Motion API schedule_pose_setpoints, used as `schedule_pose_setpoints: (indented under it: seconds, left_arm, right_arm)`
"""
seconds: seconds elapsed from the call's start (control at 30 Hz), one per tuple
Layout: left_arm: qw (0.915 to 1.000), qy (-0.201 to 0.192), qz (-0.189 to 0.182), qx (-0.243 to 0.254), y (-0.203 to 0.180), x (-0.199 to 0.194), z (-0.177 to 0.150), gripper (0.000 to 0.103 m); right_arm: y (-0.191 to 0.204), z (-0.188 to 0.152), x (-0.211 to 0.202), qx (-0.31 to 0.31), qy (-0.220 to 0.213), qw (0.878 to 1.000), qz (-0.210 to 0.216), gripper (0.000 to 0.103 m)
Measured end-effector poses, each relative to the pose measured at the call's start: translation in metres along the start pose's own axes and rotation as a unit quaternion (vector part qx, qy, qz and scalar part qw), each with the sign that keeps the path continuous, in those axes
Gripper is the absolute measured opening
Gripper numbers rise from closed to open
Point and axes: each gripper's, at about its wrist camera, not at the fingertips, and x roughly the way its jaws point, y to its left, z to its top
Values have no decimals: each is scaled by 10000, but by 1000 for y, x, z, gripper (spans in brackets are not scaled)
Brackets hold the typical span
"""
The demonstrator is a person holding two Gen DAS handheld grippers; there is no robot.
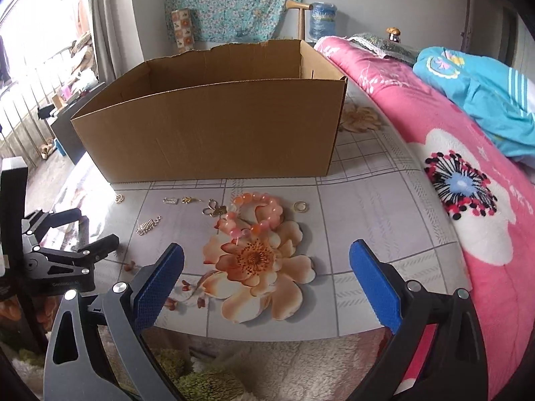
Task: Organize jewelry
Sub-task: 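Withdraw both grippers from the box back over the charms on the sheet, then lower the left gripper onto the gold spring charm and close it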
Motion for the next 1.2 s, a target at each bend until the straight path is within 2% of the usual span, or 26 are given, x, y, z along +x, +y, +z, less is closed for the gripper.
schedule_pose_setpoints:
  seconds: [0.17,0.23,0.33,0.4,0.57,0.77,0.83,0.97,1.03,1.07,1.1,1.2]
  left_arm:
    - [9999,-81,20,66,-2,-2,-3,94]
    - [9994,-326,-86,124,-5,-12,-5,91]
    - [9960,-604,-621,201,-13,-26,-4,74]
    - [9937,-616,-891,304,-21,-29,0,61]
    - [9888,-519,-1227,669,-41,-23,9,45]
    - [9872,-204,-1041,1190,-70,-7,19,26]
    - [9872,-51,-993,1247,-70,1,21,24]
    - [9871,-25,-931,1303,-74,4,22,23]
    - [9872,-33,-898,1321,-75,4,22,19]
    - [9871,-33,-889,1331,-75,4,22,10]
    - [9871,-22,-883,1336,-75,5,23,7]
    - [9866,-31,-868,1380,-75,4,22,6]
  right_arm:
    - [6,2,7,114,67,9992,385,95]
    - [10,2,12,48,138,9989,434,90]
    - [13,4,17,-37,185,9985,507,85]
    - [15,5,21,-65,209,9981,577,80]
    - [20,7,29,-138,291,9971,690,71]
    - [21,5,37,-109,404,9961,771,67]
    - [20,6,39,-92,407,9961,777,67]
    - [17,6,42,-89,395,9962,775,66]
    - [16,5,42,-83,380,9962,782,66]
    - [15,5,42,-68,374,9962,788,66]
    - [14,5,42,-52,371,9961,793,66]
    - [10,6,41,0,344,9962,795,66]
